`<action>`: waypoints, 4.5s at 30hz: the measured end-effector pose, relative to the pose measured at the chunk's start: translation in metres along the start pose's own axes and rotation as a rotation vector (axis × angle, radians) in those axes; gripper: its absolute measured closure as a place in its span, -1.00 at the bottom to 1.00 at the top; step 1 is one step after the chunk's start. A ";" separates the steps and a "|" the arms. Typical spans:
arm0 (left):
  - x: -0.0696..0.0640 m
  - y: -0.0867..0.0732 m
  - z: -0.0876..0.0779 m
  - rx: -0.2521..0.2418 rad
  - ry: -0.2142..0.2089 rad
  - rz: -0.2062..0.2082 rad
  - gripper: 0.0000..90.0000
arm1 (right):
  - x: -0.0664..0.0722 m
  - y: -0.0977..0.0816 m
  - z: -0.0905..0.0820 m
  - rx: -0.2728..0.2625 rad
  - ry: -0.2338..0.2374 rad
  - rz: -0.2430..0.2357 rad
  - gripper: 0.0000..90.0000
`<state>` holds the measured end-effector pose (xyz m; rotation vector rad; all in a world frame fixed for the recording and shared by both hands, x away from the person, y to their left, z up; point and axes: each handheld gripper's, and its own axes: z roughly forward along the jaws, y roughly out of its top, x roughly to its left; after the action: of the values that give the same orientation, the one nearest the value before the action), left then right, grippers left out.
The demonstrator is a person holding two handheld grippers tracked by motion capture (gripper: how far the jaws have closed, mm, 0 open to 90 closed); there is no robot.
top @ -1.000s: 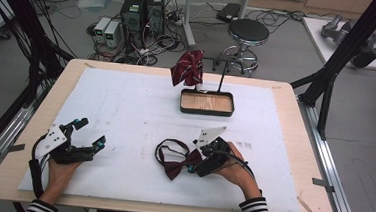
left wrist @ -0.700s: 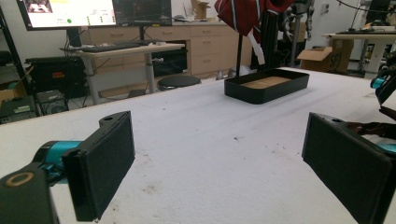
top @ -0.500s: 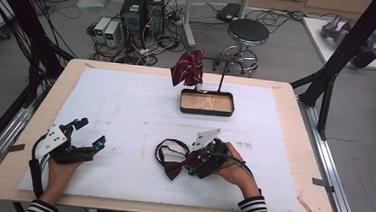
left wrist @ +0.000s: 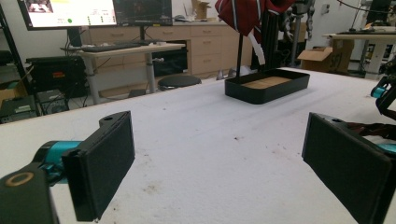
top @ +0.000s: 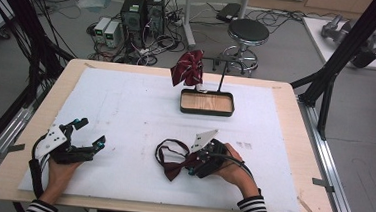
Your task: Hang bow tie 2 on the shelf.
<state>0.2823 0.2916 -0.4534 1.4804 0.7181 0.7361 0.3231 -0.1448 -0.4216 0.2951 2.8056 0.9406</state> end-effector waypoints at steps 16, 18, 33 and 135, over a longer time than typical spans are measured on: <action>0.000 0.000 0.000 0.000 0.000 0.001 -0.78 | 0.002 0.001 0.005 0.051 0.009 -0.026 -0.13; 0.000 0.000 0.000 0.000 0.000 0.000 -0.78 | 0.002 0.001 0.005 0.056 0.014 -0.026 -0.07; 0.000 0.000 0.000 0.001 0.000 0.002 -0.78 | 0.006 0.005 0.005 0.065 0.064 -0.052 0.62; 0.000 0.000 0.000 0.001 -0.002 -0.005 -0.78 | -0.059 -0.008 -0.120 -0.575 -0.594 0.390 0.66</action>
<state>0.2827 0.2915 -0.4534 1.4795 0.7203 0.7311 0.3525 -0.2345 -0.3260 0.8776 1.8824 1.4007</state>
